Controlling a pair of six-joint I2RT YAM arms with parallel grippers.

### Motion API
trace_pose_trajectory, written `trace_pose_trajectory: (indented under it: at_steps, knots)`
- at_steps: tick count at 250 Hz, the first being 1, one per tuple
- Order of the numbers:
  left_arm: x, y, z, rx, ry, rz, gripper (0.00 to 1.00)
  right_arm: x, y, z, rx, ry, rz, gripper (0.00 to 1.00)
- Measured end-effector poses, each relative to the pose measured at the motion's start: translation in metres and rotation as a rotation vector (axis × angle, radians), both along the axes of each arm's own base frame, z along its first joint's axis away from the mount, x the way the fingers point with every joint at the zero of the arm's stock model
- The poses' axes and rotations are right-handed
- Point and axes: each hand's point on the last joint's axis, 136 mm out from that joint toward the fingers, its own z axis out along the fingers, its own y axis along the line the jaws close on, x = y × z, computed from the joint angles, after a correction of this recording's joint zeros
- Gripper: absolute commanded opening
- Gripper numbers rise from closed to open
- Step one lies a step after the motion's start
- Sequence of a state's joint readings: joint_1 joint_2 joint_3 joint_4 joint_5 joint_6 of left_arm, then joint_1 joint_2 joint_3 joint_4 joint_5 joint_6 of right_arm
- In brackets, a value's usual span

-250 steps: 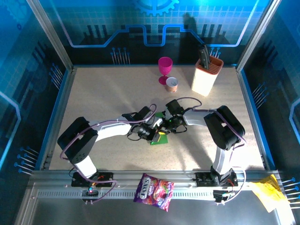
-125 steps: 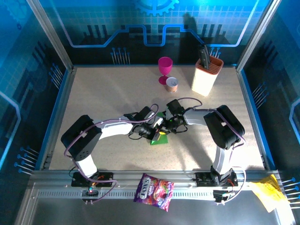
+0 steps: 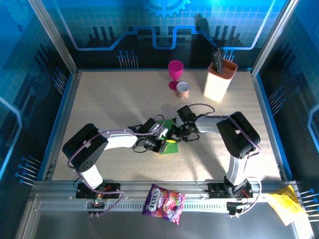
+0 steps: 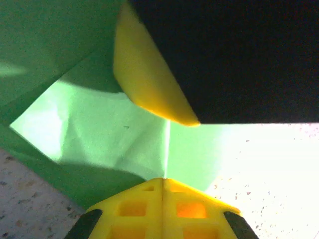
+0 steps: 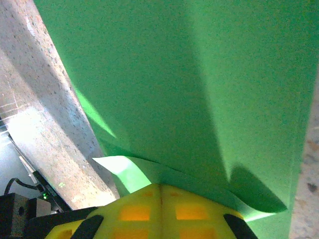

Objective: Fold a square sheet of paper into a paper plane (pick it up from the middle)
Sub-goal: Fold the triangle a second time at the center of the table.

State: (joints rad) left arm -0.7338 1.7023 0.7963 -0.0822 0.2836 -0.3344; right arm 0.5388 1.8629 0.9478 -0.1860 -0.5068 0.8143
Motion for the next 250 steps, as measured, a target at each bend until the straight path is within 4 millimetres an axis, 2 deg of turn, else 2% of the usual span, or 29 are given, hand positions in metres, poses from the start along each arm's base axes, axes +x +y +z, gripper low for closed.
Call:
trace_pose_trajectory:
  at_steps: [75,113,196,250]
  knots:
    - [0.000,0.005,0.000,0.005,-0.021,0.019,0.00,0.000,0.000,0.000,0.001,-0.001,0.002,0.00]
    - [-0.004,0.020,0.000,0.036,-0.038,0.042,0.00,0.000,0.000,0.000,0.002,-0.001,0.003,0.00]
    - [-0.030,0.053,0.005,0.124,0.026,0.107,0.00,0.000,0.000,0.000,0.002,-0.006,0.008,0.00]
    - [-0.023,0.040,0.022,0.063,0.024,0.117,0.00,0.000,0.000,0.000,0.002,-0.006,0.008,0.00]
